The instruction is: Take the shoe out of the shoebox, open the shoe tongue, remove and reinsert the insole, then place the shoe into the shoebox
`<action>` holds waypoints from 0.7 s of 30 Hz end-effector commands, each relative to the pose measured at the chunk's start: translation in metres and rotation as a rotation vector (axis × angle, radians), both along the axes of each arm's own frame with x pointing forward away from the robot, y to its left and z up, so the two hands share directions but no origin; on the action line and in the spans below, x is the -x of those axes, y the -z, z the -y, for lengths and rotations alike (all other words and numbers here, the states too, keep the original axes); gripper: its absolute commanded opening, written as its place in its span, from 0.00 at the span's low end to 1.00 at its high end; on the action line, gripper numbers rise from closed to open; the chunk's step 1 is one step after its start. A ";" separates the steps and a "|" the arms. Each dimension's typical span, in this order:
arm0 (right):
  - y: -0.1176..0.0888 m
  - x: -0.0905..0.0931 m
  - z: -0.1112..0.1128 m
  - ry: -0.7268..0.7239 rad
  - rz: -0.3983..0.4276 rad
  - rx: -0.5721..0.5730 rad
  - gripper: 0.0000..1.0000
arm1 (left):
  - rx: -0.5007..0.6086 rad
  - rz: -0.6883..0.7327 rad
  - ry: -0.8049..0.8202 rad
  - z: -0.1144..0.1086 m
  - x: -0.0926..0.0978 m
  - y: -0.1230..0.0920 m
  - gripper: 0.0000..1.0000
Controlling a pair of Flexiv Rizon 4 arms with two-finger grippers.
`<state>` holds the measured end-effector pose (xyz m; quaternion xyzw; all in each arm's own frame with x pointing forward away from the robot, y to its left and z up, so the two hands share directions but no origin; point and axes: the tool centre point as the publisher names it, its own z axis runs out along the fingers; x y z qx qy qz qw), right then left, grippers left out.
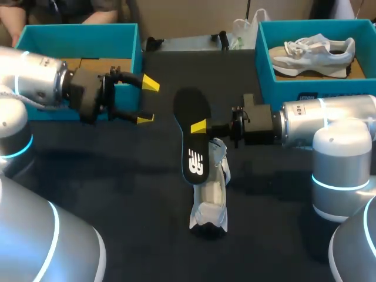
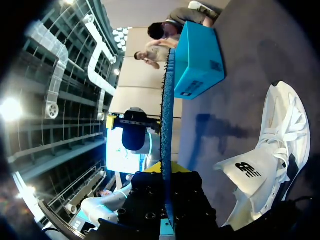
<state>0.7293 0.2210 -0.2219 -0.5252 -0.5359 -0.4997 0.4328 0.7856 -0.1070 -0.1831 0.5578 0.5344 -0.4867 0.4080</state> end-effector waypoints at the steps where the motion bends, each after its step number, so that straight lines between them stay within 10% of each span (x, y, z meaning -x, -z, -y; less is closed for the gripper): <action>1: -0.001 0.000 -0.002 0.002 -0.001 0.005 0.00 | 0.045 0.014 -0.007 0.007 0.008 0.003 1.00; 21: -0.001 0.000 -0.002 0.002 -0.001 0.005 0.00 | 0.076 -0.006 -0.126 0.047 0.007 0.033 1.00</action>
